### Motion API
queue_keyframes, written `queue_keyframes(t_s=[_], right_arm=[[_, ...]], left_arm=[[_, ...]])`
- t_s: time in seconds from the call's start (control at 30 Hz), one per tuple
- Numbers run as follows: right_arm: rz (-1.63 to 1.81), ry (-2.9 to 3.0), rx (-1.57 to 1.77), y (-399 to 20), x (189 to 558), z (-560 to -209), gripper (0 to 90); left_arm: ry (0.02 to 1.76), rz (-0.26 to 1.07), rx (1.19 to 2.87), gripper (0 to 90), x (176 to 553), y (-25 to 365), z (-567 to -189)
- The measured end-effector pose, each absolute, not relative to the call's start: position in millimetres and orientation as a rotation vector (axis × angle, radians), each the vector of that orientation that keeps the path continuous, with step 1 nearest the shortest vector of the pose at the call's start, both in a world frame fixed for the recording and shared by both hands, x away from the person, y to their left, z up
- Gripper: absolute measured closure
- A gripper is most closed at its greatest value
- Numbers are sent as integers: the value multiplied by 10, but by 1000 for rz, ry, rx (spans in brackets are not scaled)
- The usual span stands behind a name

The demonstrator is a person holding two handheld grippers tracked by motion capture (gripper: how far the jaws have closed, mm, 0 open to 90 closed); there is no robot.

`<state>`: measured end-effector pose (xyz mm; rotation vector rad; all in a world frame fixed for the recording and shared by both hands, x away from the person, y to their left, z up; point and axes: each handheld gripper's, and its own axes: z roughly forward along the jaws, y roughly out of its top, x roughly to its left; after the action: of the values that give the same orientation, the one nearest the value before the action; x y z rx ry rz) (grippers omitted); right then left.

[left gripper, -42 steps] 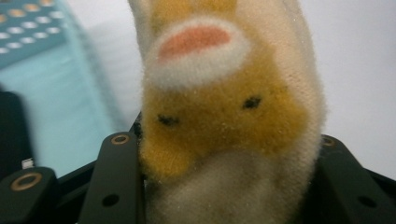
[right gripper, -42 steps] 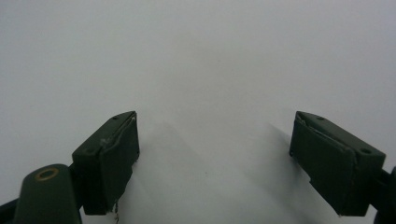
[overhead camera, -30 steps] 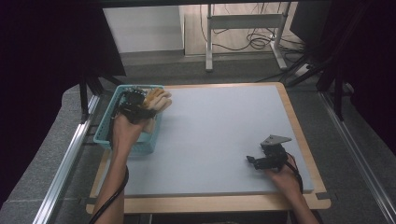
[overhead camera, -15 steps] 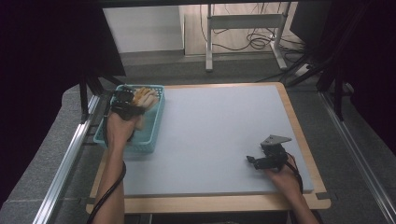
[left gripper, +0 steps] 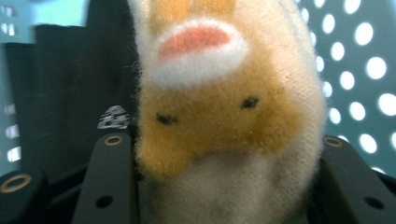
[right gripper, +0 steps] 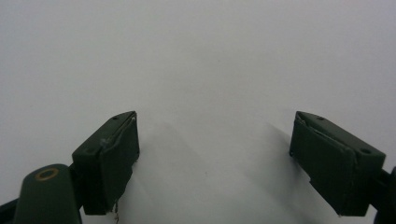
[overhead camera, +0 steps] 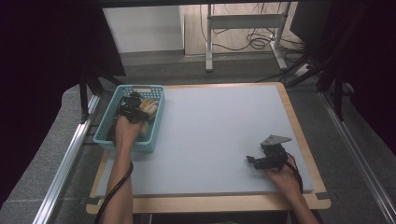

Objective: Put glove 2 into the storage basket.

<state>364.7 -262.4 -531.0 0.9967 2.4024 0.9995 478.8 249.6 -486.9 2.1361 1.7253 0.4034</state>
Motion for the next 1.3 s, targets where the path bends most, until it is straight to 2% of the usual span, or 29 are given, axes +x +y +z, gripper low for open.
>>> queue_keyframes(t_s=[0.13,0.3,0.5,0.6,0.7,0.8,0.97,1.07,1.17,1.3], right_arm=[[1000,2403,997,-2624,3647,-5310,156],[998,2402,995,-2626,3648,-5310,156],[1000,2402,998,-2624,3648,-5310,156],[1000,2403,997,-2624,3647,-5310,156],[1000,2403,997,-2624,3647,-5310,156],[999,2403,997,-2623,3647,-5310,156],[999,2402,997,-2623,3647,-5311,156],[1000,2402,997,-2623,3647,-5311,156],[999,2402,997,-2623,3648,-5311,156],[999,2402,997,-2623,3648,-5311,156]], left_arm=[[1718,333,2145,448,4860,2455,-4919],[1734,222,2126,344,4905,2463,-5016],[1682,214,2141,120,4818,2528,-4950],[1631,250,2146,109,4738,2540,-4805],[1595,248,2083,110,4663,2600,-4653],[1588,322,2052,167,4587,2681,-4523],[1688,471,2076,508,4518,2829,-4564],[1721,419,2071,652,4532,2901,-4683],[1733,354,2086,728,4570,2917,-4801],[1700,315,2098,756,4614,2832,-4854]])
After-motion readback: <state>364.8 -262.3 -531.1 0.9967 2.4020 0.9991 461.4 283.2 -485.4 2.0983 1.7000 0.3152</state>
